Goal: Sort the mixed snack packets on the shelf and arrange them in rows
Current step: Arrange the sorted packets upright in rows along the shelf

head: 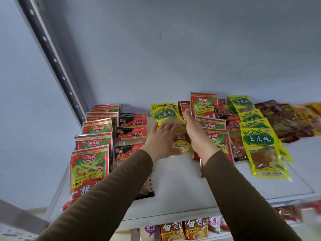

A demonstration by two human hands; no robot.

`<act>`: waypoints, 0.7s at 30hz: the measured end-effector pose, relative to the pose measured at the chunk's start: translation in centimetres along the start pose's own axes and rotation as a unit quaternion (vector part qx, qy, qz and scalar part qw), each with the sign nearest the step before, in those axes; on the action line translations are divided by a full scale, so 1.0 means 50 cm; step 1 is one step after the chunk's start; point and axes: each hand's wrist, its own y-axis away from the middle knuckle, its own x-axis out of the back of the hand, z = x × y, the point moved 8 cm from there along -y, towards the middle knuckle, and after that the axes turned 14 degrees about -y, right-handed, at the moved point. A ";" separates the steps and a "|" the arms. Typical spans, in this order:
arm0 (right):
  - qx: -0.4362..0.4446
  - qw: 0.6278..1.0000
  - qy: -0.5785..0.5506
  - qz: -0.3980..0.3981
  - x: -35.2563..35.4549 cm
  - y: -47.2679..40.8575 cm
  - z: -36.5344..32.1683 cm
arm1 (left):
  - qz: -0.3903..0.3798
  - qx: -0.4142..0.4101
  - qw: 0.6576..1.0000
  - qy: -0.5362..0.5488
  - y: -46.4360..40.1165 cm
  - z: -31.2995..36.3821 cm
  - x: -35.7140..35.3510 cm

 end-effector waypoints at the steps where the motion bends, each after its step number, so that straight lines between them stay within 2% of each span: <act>1: 0.008 1.000 0.010 -0.001 0.004 -0.004 -0.004 | 0.012 0.001 1.000 -0.004 0.001 -0.002 0.001; 9: 0.025 0.998 0.055 -0.024 0.014 -0.031 -0.004 | 0.071 -0.013 0.997 0.002 0.034 0.001 0.005; 11: 0.020 0.997 0.060 -0.032 0.011 -0.033 0.003 | 0.070 -0.026 0.997 -0.006 0.047 0.014 0.007; 16: 0.013 0.996 0.054 -0.074 -0.003 -0.036 0.016 | 0.126 -0.046 0.990 -0.047 0.095 0.051 0.035; 19: 0.011 0.996 0.031 -0.082 -0.006 -0.039 0.020 | 0.099 -0.052 0.993 -0.030 0.120 0.068 0.030; 21: 0.020 0.996 0.030 -0.078 -0.005 -0.041 0.021 | 0.054 -0.053 0.997 0.026 0.133 0.073 0.019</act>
